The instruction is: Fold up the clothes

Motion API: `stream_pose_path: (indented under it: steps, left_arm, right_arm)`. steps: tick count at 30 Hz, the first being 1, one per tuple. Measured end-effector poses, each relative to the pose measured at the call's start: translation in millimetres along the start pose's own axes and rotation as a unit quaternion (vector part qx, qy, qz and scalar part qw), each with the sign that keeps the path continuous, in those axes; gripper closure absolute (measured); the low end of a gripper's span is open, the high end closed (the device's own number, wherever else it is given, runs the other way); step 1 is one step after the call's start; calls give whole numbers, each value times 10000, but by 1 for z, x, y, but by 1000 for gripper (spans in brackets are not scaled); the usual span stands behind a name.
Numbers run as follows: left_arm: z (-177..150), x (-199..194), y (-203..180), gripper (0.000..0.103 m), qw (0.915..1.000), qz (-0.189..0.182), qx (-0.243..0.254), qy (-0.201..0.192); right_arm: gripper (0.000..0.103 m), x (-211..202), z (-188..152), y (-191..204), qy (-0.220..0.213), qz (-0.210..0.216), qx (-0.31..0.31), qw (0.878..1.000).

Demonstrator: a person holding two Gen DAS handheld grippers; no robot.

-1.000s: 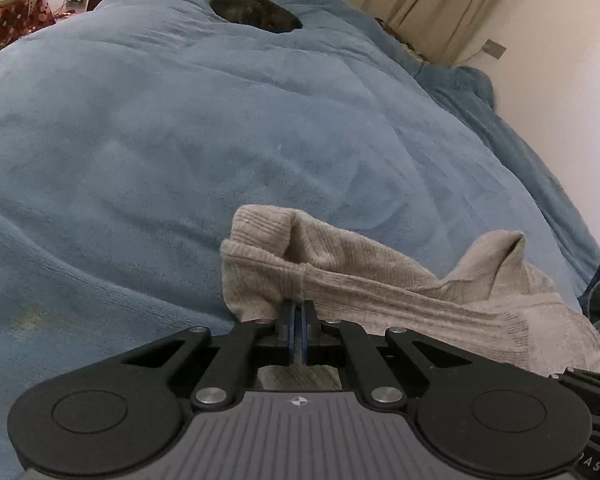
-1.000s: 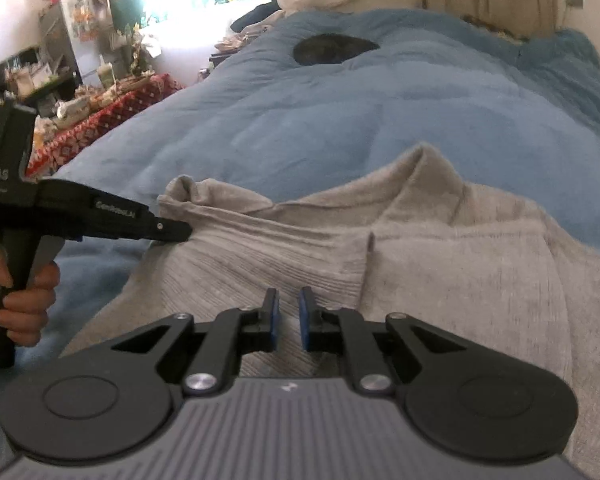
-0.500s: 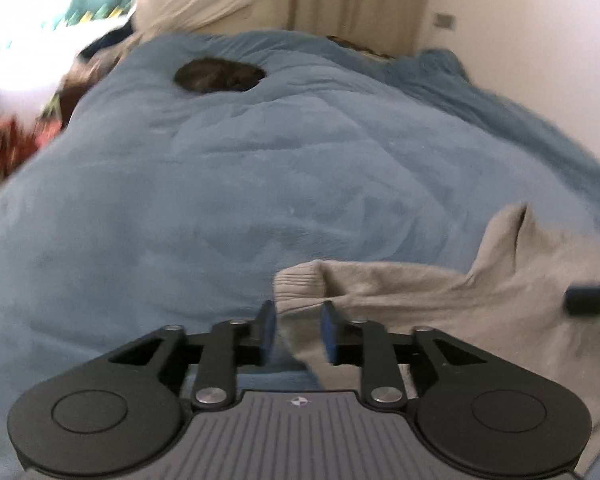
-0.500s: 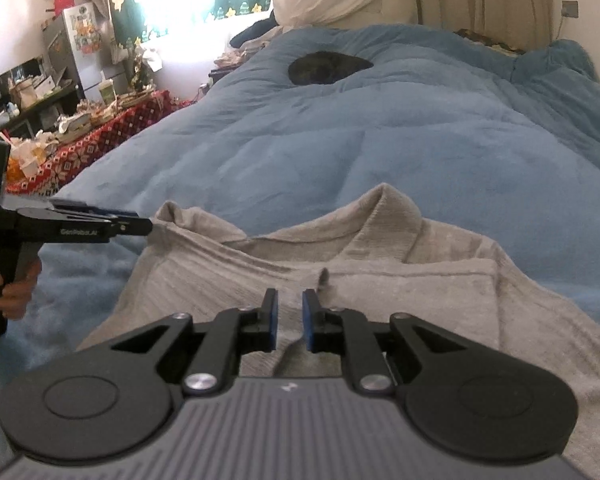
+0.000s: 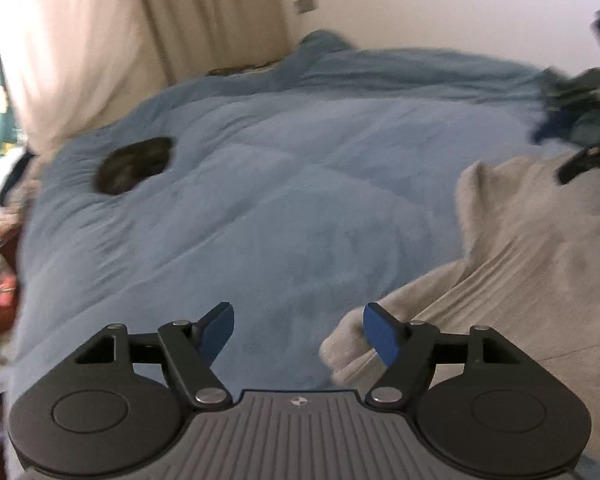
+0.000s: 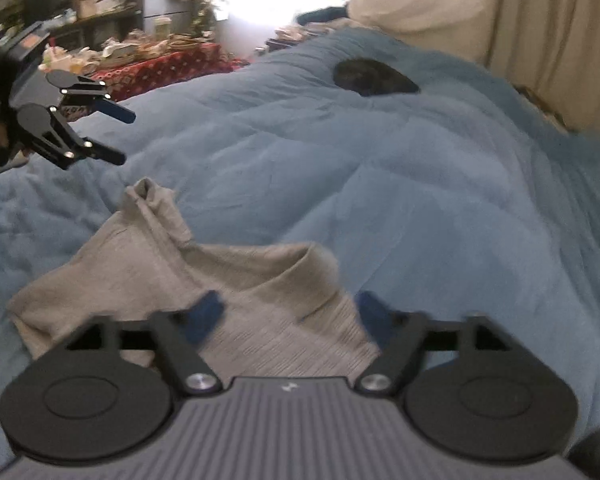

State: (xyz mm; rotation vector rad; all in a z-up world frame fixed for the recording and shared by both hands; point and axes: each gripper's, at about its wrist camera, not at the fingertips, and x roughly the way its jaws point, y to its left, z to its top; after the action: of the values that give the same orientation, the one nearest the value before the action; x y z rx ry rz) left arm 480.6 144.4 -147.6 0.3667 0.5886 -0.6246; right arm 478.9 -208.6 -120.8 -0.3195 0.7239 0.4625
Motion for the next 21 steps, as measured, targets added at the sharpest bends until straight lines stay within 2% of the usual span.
stream_pose_path:
  steps: [2, 4, 6, 9, 12, 15, 18, 21]
  left_arm:
    - [4, 1, 9, 25, 9997, -208, -110, 36]
    - [6, 2, 8, 25, 9996, -221, 87, 128]
    - [8, 2, 1, 25, 9978, -414, 430, 272]
    - [10, 4, -13, 25, 9914, -739, 974, 471]
    - [12, 8, -24, 26, 9804, -930, 1608, 663]
    - [15, 14, -31, 28, 9642, -1028, 2277, 893]
    - [16, 27, -30, 44, 9489, -1032, 2789, 1056]
    - [19, 41, -28, 57, 9354, -1151, 3109, 1231]
  right_arm:
    - [1, 1, 8, -8, -237, -28, -299, 9993]
    - [1, 3, 14, -14, -445, -63, -621, 9971]
    - [1, 13, 21, -19, -303, -128, -744, 9967]
    - [1, 25, 30, -25, 66, 108, -640, 9979]
    - [1, 29, 37, -22, 462, 174, -734, 9961]
    - [1, 31, 45, -20, 834, 223, -832, 9928]
    - [1, 32, 51, -17, 1114, 393, -1034, 9876]
    - [1, 39, 52, -14, 1219, 618, -1558, 9783]
